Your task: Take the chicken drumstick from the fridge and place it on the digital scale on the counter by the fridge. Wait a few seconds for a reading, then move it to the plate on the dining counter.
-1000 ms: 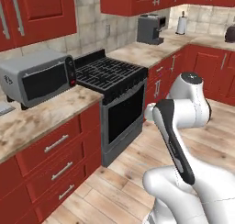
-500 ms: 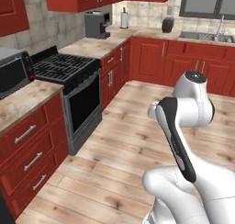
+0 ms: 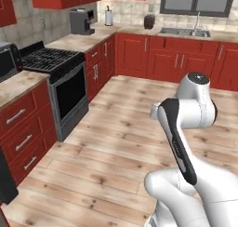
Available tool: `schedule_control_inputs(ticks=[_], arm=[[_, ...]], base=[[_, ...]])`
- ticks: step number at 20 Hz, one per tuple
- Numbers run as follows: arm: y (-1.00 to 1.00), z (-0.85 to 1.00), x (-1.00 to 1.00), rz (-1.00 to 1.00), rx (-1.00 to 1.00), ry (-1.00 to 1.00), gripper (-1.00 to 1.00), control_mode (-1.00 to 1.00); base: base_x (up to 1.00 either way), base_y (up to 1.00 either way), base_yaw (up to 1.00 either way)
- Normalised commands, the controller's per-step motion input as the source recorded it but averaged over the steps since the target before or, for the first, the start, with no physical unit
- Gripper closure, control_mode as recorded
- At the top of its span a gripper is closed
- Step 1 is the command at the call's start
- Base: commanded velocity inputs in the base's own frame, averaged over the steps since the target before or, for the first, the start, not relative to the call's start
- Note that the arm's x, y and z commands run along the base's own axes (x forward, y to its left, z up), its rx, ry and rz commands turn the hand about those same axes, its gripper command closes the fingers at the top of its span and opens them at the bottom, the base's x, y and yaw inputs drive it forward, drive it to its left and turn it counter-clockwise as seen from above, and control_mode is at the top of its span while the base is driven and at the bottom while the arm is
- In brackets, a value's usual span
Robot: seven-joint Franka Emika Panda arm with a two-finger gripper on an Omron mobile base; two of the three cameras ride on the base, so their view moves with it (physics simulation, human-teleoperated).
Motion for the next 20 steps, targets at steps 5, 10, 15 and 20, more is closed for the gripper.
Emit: schedule_control_inputs(ticks=[5,10,15,20], arm=[[0.00,0.00,0.00,0.00,0.00,0.00,1.00,1.00],[0.00,0.00,0.00,0.00,0.00,0.00,1.00,1.00],[0.00,0.00,0.00,0.00,0.00,0.00,1.00,1.00],[0.00,0.00,0.00,0.00,0.00,0.00,1.00,1.00]], base=[[-1.00,-0.99,-0.07],[-1.00,-1.00,-0.06],[-1.00,-1.00,-0.10],[-0.98,-1.00,-0.16]])
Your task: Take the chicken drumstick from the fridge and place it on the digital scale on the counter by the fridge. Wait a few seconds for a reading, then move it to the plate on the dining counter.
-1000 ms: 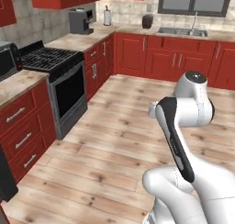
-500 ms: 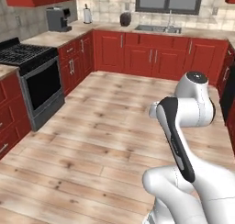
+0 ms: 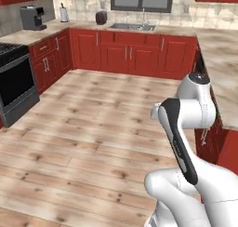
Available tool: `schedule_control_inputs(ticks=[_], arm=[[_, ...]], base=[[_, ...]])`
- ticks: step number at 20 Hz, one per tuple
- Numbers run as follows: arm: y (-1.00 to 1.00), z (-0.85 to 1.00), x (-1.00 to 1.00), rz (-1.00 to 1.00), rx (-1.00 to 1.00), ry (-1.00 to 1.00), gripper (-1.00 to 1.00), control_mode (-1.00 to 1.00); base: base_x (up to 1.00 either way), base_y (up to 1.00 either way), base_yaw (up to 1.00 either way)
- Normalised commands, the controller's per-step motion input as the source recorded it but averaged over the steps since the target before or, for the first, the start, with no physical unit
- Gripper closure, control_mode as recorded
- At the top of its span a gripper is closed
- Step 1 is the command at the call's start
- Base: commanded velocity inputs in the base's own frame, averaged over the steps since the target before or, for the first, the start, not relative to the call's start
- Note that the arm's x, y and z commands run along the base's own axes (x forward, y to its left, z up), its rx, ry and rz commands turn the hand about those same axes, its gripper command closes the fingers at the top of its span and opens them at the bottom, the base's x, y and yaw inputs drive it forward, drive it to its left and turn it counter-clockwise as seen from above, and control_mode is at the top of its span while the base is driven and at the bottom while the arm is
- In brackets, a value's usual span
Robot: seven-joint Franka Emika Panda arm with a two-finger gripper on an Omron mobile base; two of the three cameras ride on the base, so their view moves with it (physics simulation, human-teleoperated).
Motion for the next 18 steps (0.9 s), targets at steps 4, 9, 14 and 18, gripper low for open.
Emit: schedule_control_inputs(ticks=[4,9,14,18], arm=[[0.00,0.00,0.00,0.00,0.00,0.00,1.00,1.00],[0.00,0.00,0.00,0.00,0.00,0.00,1.00,1.00],[0.00,0.00,0.00,0.00,0.00,0.00,1.00,1.00],[0.00,0.00,0.00,0.00,0.00,0.00,1.00,1.00]], base=[[-0.95,-1.00,-0.17],[-0.64,-1.00,-0.13],[-0.30,-1.00,-0.08],[-0.11,-1.00,-0.07]])
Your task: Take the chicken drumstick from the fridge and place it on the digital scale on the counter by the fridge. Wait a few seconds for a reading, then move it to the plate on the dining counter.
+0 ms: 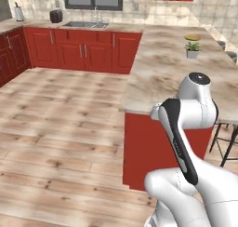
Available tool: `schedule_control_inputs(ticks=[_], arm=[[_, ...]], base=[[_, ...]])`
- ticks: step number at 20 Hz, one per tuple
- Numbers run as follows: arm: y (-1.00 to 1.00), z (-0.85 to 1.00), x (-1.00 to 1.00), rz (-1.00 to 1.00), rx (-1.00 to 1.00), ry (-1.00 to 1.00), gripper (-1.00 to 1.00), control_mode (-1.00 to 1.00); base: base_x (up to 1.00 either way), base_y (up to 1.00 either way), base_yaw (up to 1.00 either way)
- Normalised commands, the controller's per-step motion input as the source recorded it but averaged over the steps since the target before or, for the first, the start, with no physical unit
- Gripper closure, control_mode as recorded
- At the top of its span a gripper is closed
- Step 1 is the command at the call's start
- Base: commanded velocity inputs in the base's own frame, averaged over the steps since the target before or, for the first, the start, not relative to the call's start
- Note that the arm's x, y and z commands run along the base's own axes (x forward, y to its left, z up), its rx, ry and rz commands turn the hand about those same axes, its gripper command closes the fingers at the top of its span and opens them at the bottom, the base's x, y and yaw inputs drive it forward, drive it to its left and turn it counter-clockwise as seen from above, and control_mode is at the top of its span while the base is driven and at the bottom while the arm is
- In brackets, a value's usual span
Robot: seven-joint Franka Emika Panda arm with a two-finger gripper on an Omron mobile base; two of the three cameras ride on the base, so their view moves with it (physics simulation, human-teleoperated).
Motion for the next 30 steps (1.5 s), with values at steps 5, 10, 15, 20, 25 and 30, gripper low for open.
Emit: schedule_control_inputs(ticks=[5,10,15,20,25,30], arm=[[0.00,0.00,0.00,0.00,0.00,0.00,1.00,1.00],[0.00,0.00,0.00,0.00,0.00,0.00,1.00,1.00],[0.00,0.00,0.00,0.00,0.00,0.00,1.00,1.00],[0.00,0.00,0.00,0.00,0.00,0.00,1.00,1.00],[0.00,0.00,0.00,0.00,0.00,0.00,1.00,1.00],[0.00,0.00,0.00,0.00,0.00,0.00,1.00,1.00]], base=[[-0.02,-1.00,-0.03],[0.00,-1.00,0.00],[0.00,-1.00,0.01],[0.02,-1.00,0.07],[0.18,-1.00,0.17],[0.22,-1.00,0.27]])
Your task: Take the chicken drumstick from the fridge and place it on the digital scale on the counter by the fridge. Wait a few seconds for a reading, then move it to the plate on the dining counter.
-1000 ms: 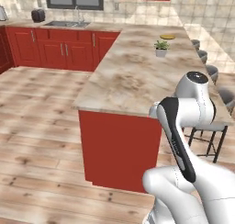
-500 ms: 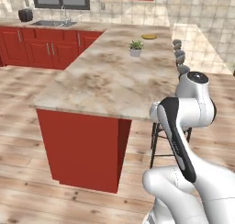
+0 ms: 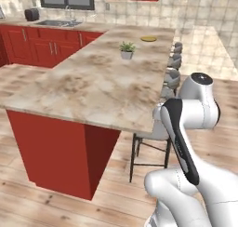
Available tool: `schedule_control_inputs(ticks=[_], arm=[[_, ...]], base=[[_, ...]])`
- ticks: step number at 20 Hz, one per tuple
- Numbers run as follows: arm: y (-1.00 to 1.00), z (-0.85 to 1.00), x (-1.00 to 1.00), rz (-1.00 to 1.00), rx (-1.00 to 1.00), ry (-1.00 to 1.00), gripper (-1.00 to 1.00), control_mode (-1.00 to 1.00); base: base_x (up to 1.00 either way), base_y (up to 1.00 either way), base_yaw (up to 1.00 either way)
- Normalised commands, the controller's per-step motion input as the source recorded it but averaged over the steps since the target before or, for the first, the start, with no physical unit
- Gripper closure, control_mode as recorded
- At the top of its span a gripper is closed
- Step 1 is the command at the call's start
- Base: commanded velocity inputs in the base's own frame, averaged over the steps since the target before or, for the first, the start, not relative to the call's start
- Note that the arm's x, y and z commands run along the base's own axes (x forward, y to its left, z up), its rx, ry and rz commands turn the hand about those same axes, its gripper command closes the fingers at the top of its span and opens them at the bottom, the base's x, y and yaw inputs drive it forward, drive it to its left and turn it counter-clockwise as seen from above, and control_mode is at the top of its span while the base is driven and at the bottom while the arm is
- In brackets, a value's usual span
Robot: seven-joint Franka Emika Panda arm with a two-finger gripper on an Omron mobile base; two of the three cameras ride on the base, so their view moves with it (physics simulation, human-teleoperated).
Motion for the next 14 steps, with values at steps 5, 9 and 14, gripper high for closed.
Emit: schedule_control_inputs(ticks=[5,9,14], arm=[[0.00,0.00,0.00,0.00,0.00,0.00,1.00,1.00],[0.00,0.00,0.00,0.00,0.00,0.00,1.00,1.00],[0.00,0.00,0.00,0.00,0.00,0.00,1.00,1.00]], base=[[0.25,-1.00,0.31],[0.29,-1.00,0.33],[0.38,-1.00,0.33]])
